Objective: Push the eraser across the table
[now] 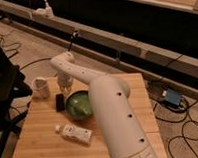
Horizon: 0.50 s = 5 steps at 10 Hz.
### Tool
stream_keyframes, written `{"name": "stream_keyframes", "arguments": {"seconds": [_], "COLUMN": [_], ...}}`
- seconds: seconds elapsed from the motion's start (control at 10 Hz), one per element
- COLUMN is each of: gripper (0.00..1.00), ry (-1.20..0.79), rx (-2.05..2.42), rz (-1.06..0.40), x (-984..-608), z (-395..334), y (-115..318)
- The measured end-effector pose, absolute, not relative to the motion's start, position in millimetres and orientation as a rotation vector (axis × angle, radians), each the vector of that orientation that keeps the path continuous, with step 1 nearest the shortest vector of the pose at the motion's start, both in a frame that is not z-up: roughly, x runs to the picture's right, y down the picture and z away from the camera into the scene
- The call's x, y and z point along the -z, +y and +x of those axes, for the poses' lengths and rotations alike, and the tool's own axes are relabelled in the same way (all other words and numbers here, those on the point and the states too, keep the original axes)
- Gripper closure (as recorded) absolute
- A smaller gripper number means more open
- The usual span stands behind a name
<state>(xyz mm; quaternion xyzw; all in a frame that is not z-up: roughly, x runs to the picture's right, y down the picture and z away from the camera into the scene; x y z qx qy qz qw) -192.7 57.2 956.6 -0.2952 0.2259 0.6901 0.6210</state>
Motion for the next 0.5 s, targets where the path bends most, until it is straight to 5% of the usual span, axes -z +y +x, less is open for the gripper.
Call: {"name": "stream_keyframes", "arguments": {"seconds": [0.5], "gripper": [1.0], "ry": [0.561], "rx": [-1.568], "rz": [-0.729], "x": [-961.8], "z": [-194.7], "y": [77.8]}}
